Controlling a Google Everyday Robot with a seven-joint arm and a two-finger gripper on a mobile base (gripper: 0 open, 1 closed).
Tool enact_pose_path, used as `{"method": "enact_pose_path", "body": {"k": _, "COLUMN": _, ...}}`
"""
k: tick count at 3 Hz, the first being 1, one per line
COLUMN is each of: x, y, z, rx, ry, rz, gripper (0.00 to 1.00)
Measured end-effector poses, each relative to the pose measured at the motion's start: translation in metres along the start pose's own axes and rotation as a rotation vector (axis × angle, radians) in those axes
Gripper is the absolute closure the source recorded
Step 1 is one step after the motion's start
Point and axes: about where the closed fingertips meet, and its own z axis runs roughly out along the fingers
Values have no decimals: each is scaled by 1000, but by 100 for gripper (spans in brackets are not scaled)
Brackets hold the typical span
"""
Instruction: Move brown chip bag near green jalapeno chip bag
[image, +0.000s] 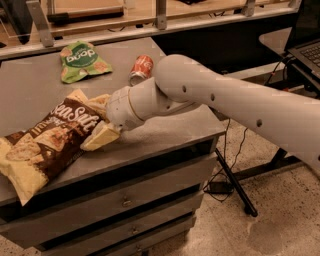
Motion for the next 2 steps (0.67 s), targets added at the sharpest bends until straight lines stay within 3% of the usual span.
{"method": "enact_pose_path", "body": {"k": 1, "x": 2, "y": 1, "z": 3, "rx": -3, "ry": -3, "rz": 10, "gripper": 61}}
{"method": "enact_pose_path", "body": {"k": 2, "x": -2, "y": -1, "z": -12, "rx": 45, "ry": -89, "rz": 65, "gripper": 92}}
